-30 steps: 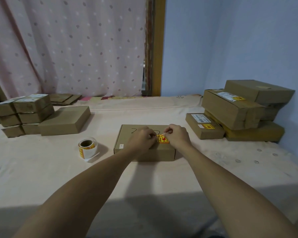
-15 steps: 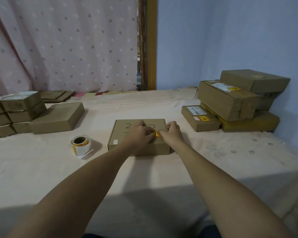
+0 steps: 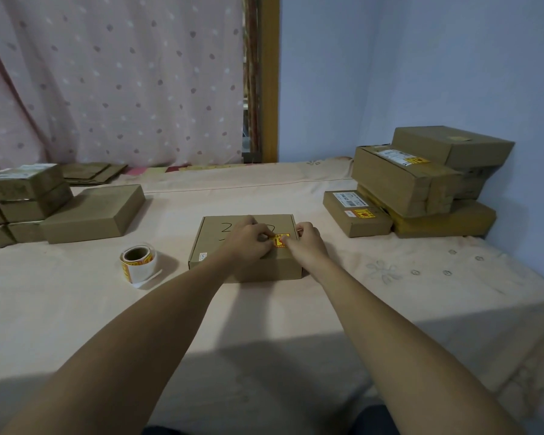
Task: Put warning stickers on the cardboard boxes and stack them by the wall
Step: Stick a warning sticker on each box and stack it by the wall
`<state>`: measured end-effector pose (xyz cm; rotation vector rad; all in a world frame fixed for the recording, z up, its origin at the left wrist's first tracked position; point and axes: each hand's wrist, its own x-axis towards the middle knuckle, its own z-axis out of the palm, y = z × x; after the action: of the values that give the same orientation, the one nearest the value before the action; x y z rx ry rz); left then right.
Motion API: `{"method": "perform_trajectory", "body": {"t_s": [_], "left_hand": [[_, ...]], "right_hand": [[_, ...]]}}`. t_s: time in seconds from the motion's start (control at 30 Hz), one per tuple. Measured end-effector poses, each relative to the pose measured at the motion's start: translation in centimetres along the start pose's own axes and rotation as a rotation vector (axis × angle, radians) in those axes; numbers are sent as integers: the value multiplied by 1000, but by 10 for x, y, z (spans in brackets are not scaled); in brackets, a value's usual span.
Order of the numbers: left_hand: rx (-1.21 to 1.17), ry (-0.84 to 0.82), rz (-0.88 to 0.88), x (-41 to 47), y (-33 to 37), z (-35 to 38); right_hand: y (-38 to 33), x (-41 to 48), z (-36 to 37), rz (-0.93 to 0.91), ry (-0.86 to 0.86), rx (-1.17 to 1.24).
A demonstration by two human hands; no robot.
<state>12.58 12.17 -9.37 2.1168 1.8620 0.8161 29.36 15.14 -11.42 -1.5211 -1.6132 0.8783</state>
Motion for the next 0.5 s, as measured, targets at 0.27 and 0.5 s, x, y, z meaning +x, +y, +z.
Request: {"method": "perform_trajectory", "body": {"t_s": [0.27,0.5], "left_hand": [[5,9,8,-2,2,-3],[-44,155,30,-18,0,-1]], "right_hand": [[1,-7,2,11,20,93],[-8,-13,-12,117,-8,191]]}}
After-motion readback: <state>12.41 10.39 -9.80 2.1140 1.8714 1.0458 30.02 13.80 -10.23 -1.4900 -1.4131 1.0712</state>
